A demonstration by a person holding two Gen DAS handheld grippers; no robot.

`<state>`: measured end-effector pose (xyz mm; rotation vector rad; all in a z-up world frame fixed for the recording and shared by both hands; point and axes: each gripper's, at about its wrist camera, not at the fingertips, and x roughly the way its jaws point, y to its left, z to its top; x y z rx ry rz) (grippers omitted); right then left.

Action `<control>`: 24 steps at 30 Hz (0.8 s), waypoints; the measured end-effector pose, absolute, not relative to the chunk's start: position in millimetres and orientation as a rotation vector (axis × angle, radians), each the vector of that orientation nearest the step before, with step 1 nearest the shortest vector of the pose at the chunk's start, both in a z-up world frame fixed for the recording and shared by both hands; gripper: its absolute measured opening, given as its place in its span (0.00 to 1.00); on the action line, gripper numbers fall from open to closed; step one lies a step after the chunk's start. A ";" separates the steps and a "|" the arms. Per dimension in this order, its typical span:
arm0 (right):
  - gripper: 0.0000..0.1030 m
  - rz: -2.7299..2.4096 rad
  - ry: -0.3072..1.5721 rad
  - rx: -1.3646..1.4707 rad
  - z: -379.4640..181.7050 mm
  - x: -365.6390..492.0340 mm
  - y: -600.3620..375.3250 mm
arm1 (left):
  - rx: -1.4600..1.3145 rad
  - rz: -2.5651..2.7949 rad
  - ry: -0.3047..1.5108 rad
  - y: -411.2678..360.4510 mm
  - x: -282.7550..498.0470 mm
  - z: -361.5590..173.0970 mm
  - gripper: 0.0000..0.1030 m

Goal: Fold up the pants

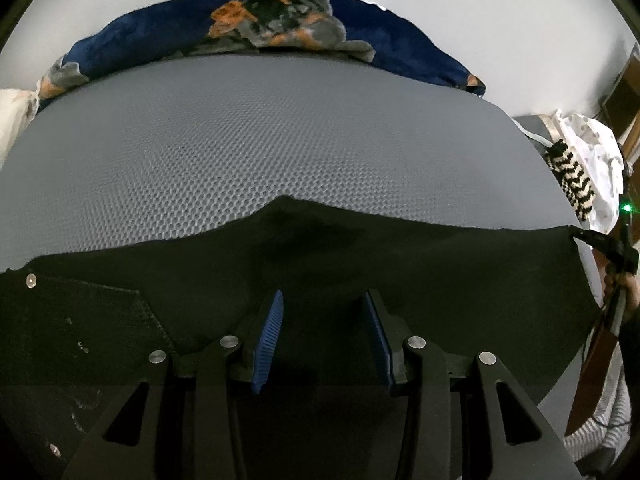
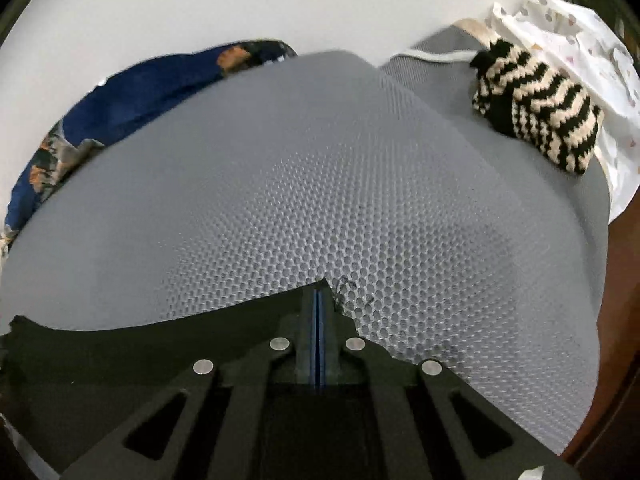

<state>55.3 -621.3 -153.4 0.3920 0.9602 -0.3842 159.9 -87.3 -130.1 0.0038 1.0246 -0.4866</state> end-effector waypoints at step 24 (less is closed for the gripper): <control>0.08 0.227 0.996 0.282 -83.3 157.2 -386.7 | -0.001 -0.358 0.947 21.2 143.5 -108.0 0.42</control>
